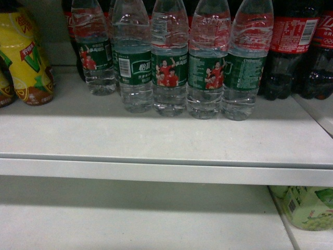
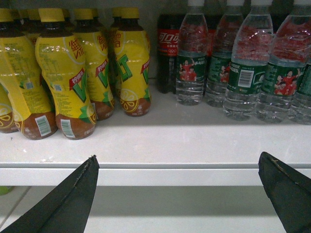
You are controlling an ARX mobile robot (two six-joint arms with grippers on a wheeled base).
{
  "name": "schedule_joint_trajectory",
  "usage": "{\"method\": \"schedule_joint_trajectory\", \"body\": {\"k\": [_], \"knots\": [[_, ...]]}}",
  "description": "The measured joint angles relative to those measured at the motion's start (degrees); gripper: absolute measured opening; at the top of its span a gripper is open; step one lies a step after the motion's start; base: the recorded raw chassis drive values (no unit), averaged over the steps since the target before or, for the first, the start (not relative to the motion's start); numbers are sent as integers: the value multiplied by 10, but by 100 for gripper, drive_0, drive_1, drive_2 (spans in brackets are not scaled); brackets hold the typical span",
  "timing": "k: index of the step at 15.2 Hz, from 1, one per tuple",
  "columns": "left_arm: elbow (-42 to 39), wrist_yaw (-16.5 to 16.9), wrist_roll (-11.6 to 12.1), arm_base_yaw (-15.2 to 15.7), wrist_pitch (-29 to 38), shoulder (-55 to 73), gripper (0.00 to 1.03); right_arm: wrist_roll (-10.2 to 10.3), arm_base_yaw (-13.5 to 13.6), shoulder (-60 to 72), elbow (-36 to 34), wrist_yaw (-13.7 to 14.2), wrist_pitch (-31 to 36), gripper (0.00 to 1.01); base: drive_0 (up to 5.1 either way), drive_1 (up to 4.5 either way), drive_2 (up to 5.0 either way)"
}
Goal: Move water from second to third shelf
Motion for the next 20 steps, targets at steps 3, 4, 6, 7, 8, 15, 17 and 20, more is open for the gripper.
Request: {"method": "schedule_joint_trajectory", "body": {"k": [3,4,6,7,8,15,17,20], "knots": [[0,0,0,0,0,0,98,1,0,-19,0,22,-4,36,0,0,0],[0,0,0,0,0,0,98,4,0,-23,0,25,-10,36,0,0,0],[0,0,0,0,0,0,98,11,0,-35,-5,26,-14,36,0,0,0],[0,0,0,0,0,0,98,14,-1,-46,-7,30,-18,36,0,0,0],[0,0,0,0,0,0,98,14,-2,-52,-7,33,-19,36,0,0,0],[0,0,0,0,0,0,98,15,-68,-77,-9,7,-24,36,0,0,0],[0,0,0,0,0,0,98,15,-68,-77,-9,7,-24,36,0,0,0],[0,0,0,0,0,0,98,15,-68,-77,-9,7,-24,36,0,0,0]]}}
